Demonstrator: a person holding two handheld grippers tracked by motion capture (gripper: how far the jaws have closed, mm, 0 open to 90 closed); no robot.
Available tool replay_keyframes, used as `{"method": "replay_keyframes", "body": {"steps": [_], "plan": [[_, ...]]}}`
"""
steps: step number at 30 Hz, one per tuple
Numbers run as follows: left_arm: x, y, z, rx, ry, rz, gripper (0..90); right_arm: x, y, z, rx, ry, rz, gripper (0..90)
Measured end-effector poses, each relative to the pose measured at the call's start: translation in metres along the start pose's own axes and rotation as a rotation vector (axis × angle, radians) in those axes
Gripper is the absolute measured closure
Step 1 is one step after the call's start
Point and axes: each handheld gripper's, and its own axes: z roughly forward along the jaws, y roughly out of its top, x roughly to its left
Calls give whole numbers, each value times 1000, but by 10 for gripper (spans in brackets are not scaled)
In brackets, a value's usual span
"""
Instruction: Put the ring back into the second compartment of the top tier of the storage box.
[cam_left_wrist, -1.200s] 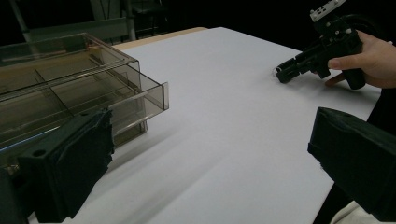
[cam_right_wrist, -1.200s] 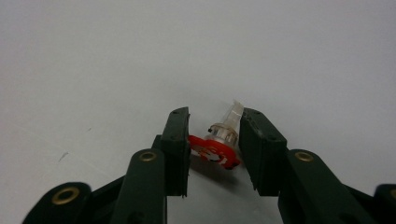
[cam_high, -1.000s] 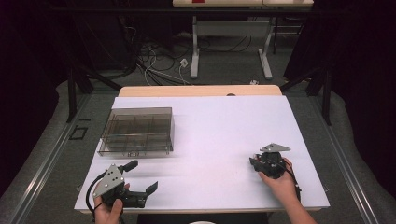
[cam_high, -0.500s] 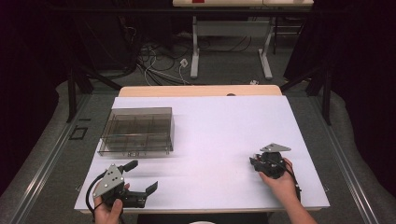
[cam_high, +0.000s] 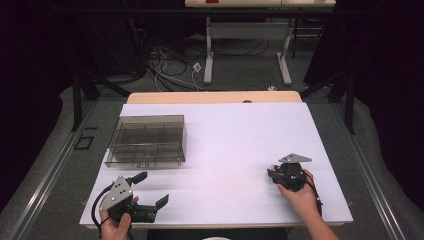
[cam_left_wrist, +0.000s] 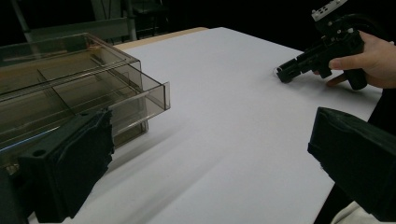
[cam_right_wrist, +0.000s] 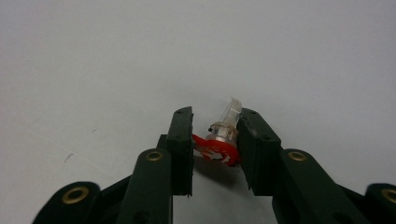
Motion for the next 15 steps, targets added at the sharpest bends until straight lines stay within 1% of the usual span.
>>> {"method": "replay_keyframes", "body": {"steps": [2, 3, 6, 15], "plan": [[0, 0, 0, 6, -1, 1, 1, 0, 0, 0, -2, 3, 3, 674], [0, 0, 0, 5, -2, -1, 1, 1, 0, -1, 0, 2, 10, 674], [1, 0, 0, -1, 0, -4, 1, 0, 1, -2, -11, 1, 7, 674], [1, 0, 1, -2, -3, -9, 1, -1, 2, -5, -34, 14, 20, 675]]}}
